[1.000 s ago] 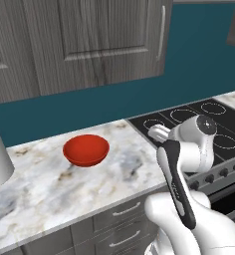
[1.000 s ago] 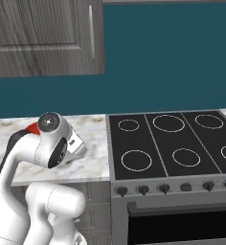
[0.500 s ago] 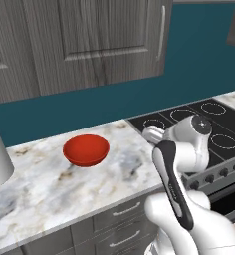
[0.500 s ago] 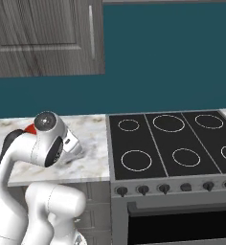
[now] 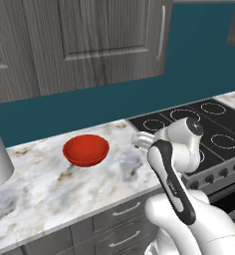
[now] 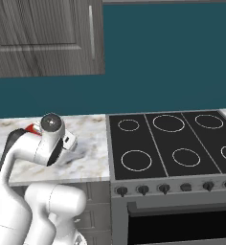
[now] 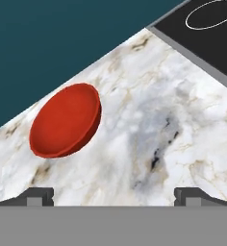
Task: Pick the cup and bowl from the counter and place them on the counter next to the sink.
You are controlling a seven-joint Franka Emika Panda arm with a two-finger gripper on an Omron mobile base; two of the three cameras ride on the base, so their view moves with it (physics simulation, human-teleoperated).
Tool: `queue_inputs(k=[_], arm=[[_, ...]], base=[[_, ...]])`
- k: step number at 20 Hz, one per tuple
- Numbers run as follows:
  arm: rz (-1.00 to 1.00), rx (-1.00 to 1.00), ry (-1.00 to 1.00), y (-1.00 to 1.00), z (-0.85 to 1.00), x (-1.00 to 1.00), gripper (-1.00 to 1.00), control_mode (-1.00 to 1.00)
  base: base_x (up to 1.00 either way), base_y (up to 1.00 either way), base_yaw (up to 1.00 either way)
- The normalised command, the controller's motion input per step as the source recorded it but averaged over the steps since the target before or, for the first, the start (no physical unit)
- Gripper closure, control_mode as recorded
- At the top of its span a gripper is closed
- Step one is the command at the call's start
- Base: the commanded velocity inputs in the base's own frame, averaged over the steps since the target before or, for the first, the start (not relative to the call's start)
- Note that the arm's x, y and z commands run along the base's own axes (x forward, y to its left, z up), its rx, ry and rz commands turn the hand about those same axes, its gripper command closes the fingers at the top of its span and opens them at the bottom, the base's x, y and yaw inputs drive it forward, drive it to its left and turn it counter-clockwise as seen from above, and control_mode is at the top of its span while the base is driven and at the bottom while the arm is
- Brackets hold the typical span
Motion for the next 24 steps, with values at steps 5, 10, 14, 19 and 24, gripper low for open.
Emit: queue_inputs(k=[5,10,14,19,24], arm=[[0.21,-0.01,0.05,0.00,0.00,0.16,-1.00,-1.00],[0.02,-0.02,0.19,0.13,0.00,0.13,-1.00,-1.00],[0.00,-0.04,0.14,0.31,-0.04,0.05,-1.00,-1.00],[-0.01,0.00,0.02,0.33,-0.27,0.29,-1.00,-1.00],[-0.14,0.00,0.00,0.20,-0.42,0.40,-1.00,-1.00]], base=[[0.00,0.00,0.00],[0.00,0.00,0.00],[0.00,0.00,0.00],[0.00,0.00,0.00],[0.00,0.00,0.00]])
